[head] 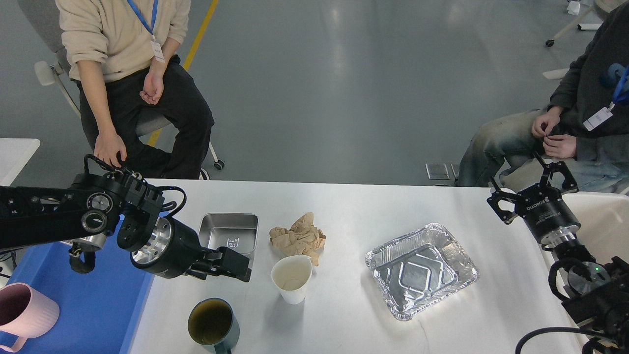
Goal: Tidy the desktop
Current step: 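Reach the left gripper to the dark green mug and grasp it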
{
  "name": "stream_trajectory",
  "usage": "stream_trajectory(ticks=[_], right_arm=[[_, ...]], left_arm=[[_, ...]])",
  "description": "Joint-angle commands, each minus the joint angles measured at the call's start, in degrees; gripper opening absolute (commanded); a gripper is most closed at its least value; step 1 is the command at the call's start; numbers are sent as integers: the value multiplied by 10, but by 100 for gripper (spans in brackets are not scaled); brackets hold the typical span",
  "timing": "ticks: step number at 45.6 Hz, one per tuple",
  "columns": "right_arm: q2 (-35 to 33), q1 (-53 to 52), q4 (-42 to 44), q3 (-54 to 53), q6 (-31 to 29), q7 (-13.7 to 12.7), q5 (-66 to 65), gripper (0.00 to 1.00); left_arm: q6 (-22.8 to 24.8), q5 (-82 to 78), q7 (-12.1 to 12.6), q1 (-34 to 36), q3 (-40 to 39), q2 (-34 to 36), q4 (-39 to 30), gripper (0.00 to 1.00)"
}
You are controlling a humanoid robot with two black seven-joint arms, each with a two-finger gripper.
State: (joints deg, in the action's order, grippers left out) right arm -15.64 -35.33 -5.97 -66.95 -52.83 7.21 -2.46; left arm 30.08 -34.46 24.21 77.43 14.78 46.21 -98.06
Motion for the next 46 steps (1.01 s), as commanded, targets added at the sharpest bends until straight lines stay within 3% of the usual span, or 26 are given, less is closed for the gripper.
stream_trajectory(ticks=[1, 27, 46], right_arm=[[0, 1, 0, 1, 0, 0, 0, 100], [0, 1, 0, 0, -1, 0, 0, 100], [-1, 5, 0, 1, -5, 0, 0, 100]], left_arm=[[11, -3, 1, 0, 42, 20, -7, 96], [-21, -113, 1, -64, 69, 19, 17, 95], [-51, -156, -1, -118, 66, -43, 85, 87]])
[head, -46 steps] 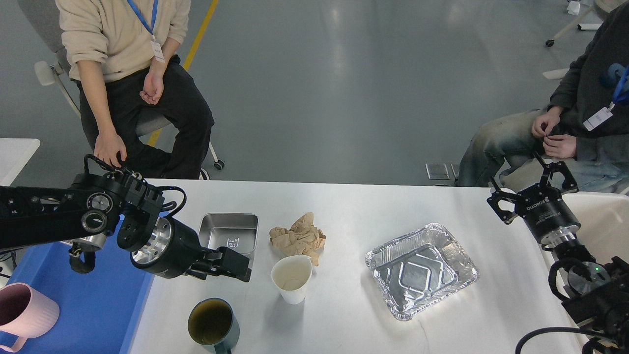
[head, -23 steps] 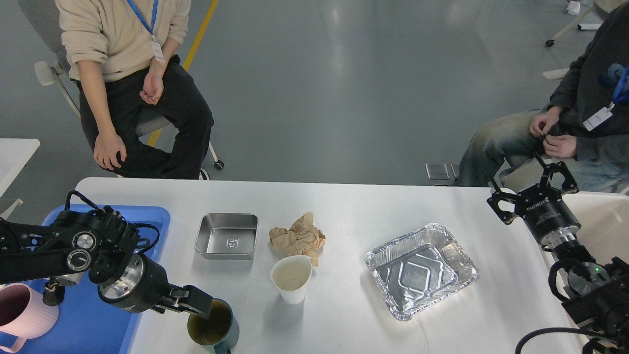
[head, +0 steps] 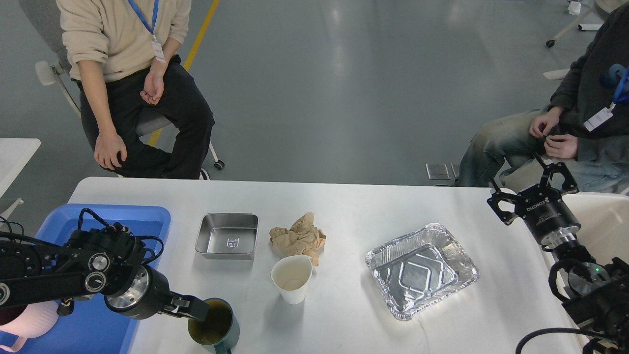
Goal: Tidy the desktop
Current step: 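Reach the left gripper to the dark green mug and grasp it, then lift the dark green mug and carry it over the blue tray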
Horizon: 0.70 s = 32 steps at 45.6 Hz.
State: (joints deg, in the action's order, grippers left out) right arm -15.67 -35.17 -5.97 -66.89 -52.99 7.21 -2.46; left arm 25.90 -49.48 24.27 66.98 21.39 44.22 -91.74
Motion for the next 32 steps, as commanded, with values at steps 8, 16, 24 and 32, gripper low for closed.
stream_trajectory(ticks=[8, 16, 24, 32], right_arm=[[-7, 7, 0, 1, -11, 0, 0, 100], [-7, 11, 0, 2, -12, 0, -1, 100], [-8, 12, 0, 2, -12, 0, -1, 100], [-14, 12, 0, 2, -12, 0, -1, 100]], left_arm=[[-12, -50, -4, -43, -11, -56, 49, 72], [-10, -56, 2, -55, -21, -76, 53, 65], [-4, -55, 4, -55, -23, -76, 53, 0], [22, -54, 19, -55, -35, -70, 52, 0]])
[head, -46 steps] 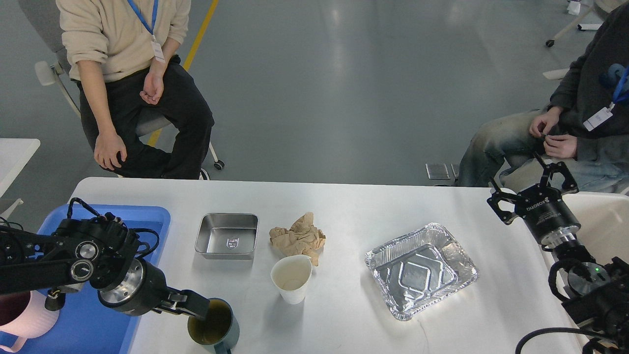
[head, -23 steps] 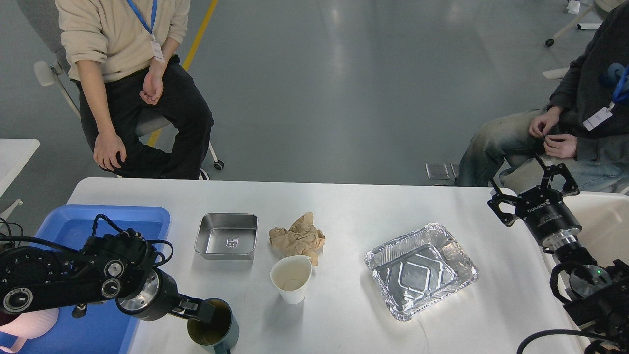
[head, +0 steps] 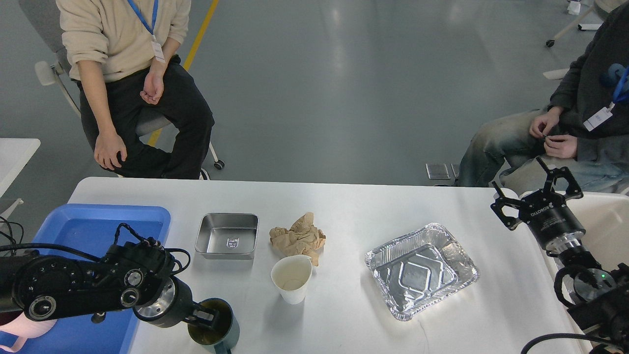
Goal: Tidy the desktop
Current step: 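Lift the dark green mug and carry it over the blue tray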
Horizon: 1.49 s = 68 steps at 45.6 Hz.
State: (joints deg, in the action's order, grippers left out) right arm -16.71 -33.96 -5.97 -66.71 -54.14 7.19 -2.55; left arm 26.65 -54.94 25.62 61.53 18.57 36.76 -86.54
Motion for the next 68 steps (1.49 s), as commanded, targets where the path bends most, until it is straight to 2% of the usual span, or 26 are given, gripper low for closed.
stream_trajectory(ticks=[1, 9, 18, 23, 28, 31, 32, 36, 41, 45, 48, 55, 58, 62, 65, 68], right_arm=[[-3, -1, 0, 0, 0, 0, 0, 100], [-3, -1, 0, 0, 0, 0, 0, 100], [-3, -2, 0, 0, 1, 0, 0, 100], [-3, -3, 0, 0, 1, 0, 0, 100], [-3, -4, 0, 0, 1, 0, 0, 100], [-3, -5, 0, 0, 1, 0, 0, 100], [-3, -5, 0, 0, 1, 0, 0, 100], [-3, -6, 1, 0, 1, 0, 0, 100], [-3, -8, 0, 0, 1, 0, 0, 100], [-3, -11, 1, 0, 1, -1, 0, 100], [-3, -13, 0, 0, 1, 0, 0, 100], [-2, -13, 0, 0, 1, -1, 0, 100], [-2, -12, 0, 0, 1, -1, 0, 100], [-3, -12, 0, 0, 1, -1, 0, 100], [-3, -10, 0, 0, 1, 0, 0, 100], [-3, -10, 0, 0, 1, -1, 0, 100]], left_arm=[[17, 1, 6, 0, -7, 4, -1, 0], [27, 2, 7, 1, -15, 8, -4, 0], [67, 5, 14, 5, -37, 30, -22, 1], [119, 8, 24, 10, -71, 57, -54, 1], [214, 19, 32, 39, -128, 98, -96, 1], [280, 56, 38, 75, -173, 125, -119, 1], [283, 82, 41, 103, -193, 141, -126, 2], [283, 175, 44, 211, -210, 162, -124, 2], [283, 258, 44, 350, -176, 166, -110, 2], [283, 287, 44, 419, -136, 164, -104, 2], [283, 299, 43, 442, -112, 162, -102, 2], [283, 293, 44, 426, -90, 185, -101, 2], [283, 278, 44, 411, -75, 225, -90, 2], [283, 193, 33, 354, -71, 299, -46, 2], [283, 137, 13, 303, -77, 335, -3, 2], [283, 81, -26, 253, -85, 342, 53, 2]])
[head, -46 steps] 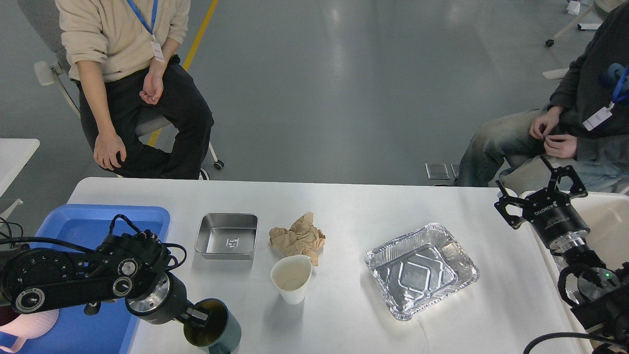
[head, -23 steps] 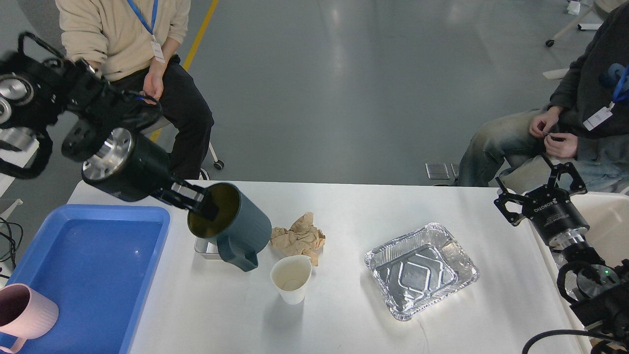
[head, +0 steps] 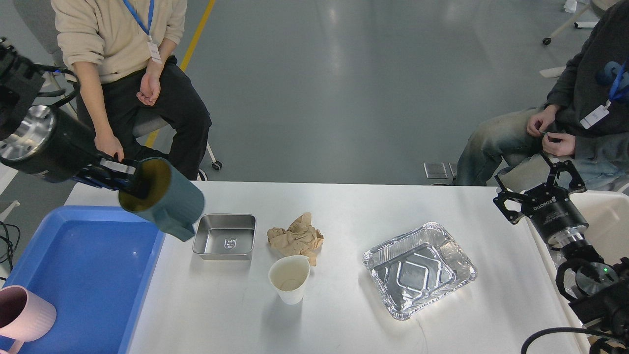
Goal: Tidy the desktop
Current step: 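Lift the dark green mug and carry it over the blue tray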
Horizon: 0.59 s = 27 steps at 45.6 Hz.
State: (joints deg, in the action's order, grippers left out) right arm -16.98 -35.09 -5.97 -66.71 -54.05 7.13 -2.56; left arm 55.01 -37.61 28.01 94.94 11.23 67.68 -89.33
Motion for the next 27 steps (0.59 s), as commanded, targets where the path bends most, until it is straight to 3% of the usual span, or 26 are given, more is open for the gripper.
stream_trajectory(ticks=[1, 6, 11, 14, 27], right_arm=[[-1, 2, 0, 0, 0, 0, 0, 100], [0, 2, 0, 1, 0, 1, -1, 100], [5, 2, 0, 1, 0, 0, -2, 100], [5, 2, 0, 4, 0, 0, -3, 100], [0, 3, 0, 11, 0, 1, -4, 100]], left_arm=[[0, -111, -66, -98, -16, 33, 101, 2], [0, -197, -145, -179, -60, 27, 176, 2], [0, -257, -194, -256, -94, 11, 198, 2], [0, -277, -206, -296, -102, 1, 199, 2], [0, -304, -211, -407, -103, -38, 198, 2]])
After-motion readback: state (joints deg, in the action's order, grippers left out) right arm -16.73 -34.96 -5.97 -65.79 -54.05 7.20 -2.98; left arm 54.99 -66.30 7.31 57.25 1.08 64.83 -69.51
